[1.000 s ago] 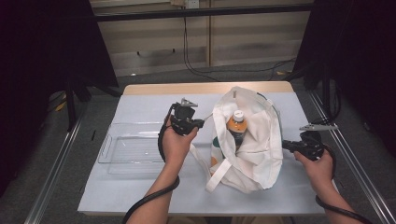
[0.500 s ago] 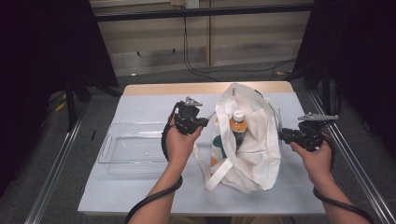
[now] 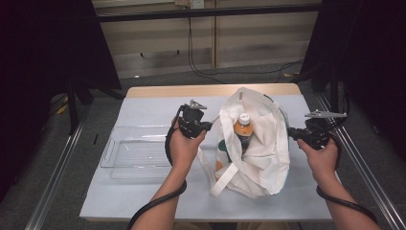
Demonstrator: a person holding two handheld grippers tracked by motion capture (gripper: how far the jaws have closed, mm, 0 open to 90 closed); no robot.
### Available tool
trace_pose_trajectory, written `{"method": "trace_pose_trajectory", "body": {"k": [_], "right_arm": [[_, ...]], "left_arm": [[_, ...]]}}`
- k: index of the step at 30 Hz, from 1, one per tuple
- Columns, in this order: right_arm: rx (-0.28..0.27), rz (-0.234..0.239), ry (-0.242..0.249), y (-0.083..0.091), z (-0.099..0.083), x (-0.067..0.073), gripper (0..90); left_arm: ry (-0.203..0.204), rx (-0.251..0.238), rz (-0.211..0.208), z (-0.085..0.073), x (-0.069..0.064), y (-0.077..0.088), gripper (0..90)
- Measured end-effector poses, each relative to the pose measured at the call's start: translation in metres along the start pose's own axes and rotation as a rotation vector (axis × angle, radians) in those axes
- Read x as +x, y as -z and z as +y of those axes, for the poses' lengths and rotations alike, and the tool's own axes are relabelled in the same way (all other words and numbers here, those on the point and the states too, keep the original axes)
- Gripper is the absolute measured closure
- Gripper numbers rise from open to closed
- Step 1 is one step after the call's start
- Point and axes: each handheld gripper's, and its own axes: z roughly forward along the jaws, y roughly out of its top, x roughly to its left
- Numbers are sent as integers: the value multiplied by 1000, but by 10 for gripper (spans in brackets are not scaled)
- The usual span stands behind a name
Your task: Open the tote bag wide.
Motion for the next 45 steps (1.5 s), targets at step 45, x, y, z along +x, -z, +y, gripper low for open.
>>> {"method": "trace_pose_trajectory", "body": {"k": [45], "right_arm": [[132,-4,-17,-25,-36,-11,878]], "left_arm": [[102,104,-46,-34,-11,-51,878]]}}
